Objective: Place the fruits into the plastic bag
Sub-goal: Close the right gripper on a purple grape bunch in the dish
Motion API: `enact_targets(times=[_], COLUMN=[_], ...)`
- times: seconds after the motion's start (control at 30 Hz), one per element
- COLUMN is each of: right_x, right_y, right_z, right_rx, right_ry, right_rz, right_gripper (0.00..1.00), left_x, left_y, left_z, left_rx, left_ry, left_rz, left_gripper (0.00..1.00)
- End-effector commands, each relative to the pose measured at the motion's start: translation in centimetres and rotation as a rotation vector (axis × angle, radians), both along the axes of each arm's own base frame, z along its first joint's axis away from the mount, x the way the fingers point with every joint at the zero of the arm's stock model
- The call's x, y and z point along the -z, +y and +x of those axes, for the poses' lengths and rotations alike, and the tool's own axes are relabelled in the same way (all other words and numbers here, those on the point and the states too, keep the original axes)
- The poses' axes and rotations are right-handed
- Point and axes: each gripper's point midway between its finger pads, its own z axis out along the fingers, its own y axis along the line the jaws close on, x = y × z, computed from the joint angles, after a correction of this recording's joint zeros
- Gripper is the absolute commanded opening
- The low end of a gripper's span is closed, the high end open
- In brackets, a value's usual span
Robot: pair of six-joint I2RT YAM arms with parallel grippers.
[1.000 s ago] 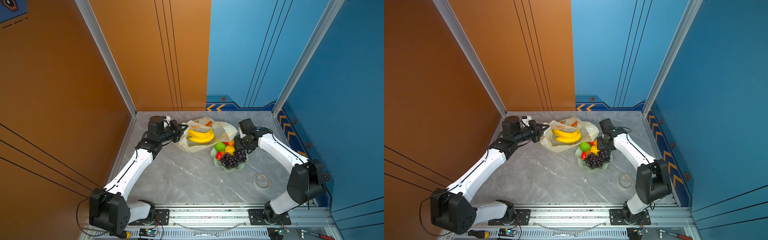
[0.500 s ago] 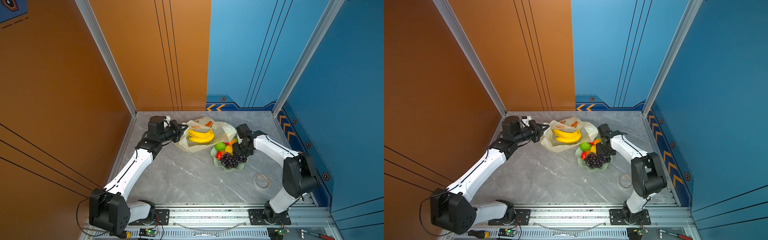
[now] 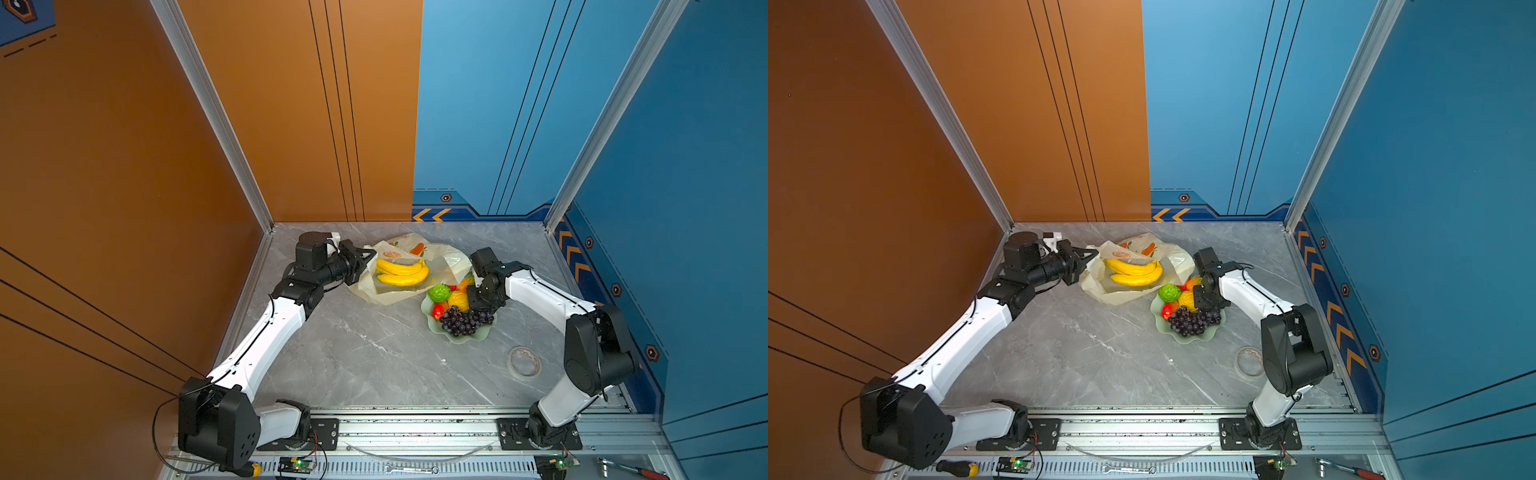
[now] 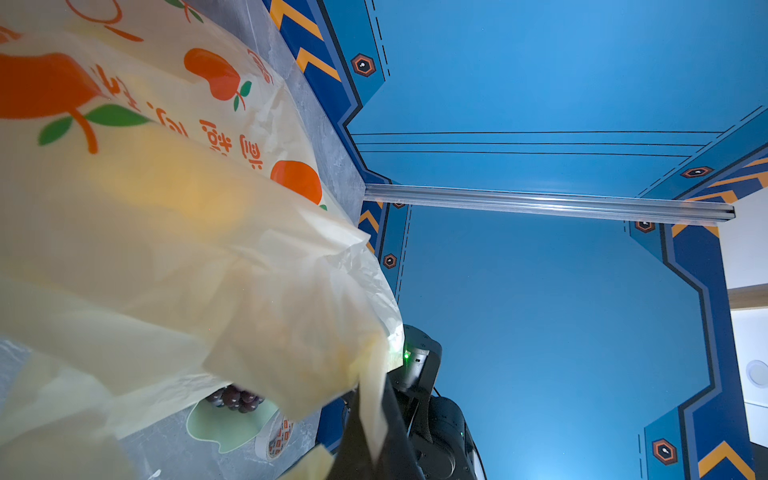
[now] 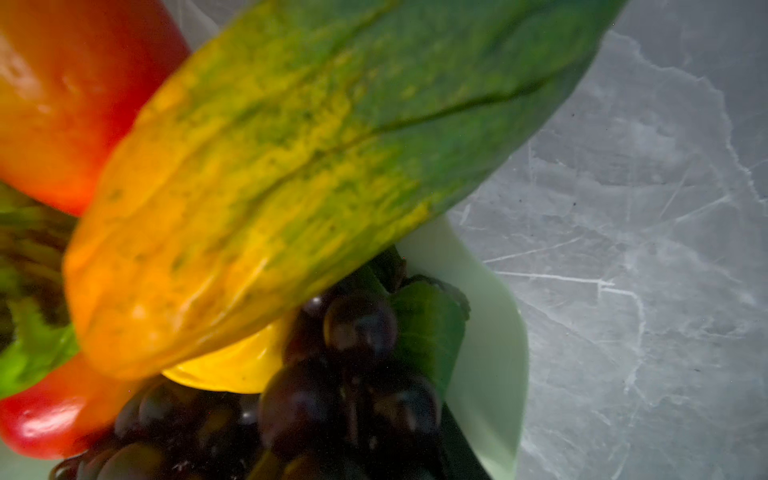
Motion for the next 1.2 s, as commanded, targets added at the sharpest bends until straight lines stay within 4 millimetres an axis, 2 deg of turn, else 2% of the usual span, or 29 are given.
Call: enact_targets(times=[0.0, 0.13, 0.3, 0.47, 0.77, 1.03, 1.17], right_x=[-1.7, -2.4, -2.6, -3.7, -8.1, -11.2, -13.6], right_y=[0.0, -0.1, -0.1, 0.0, -0.5, -1.0, -1.6], right_z=[0.0, 0.2, 0.2, 0.3, -0.1, -1.1, -1.5], right_rx=[-0.002, 0.000, 0.002, 0.013, 0.038, 0.045, 0.065], right_ry=[-0.035, -0.061, -0.068, -0.098, -0.217, -0.267, -0.306], right_rz=[-0.010, -0.013, -0.007, 0.009, 0.053, 0.098, 0.127], right_gripper=[0.31, 0.18, 0.18, 0.18, 0.18, 0.18, 0.19], left_x=[0.4, 0.6, 0.6, 0.7, 0.8, 0.6, 0.6], left_y=[0.4, 0.5, 0.6, 0.7, 0.9, 0.6, 0.3], left_z=[-0.4, -0.4, -0.5, -0.6, -0.7, -0.6, -0.5], left_rx=[-0.001, -0.004, -0.005, -0.007, -0.011, -0.008, -0.002], left_ry=[0.002, 0.005, 0.006, 0.008, 0.010, 0.004, 0.004], left_rz=[-0.004, -0.005, -0.005, -0.006, -0.008, -0.008, -0.008], left_gripper=[0.00, 0.00, 0.00, 0.00, 0.00, 0.00, 0.00])
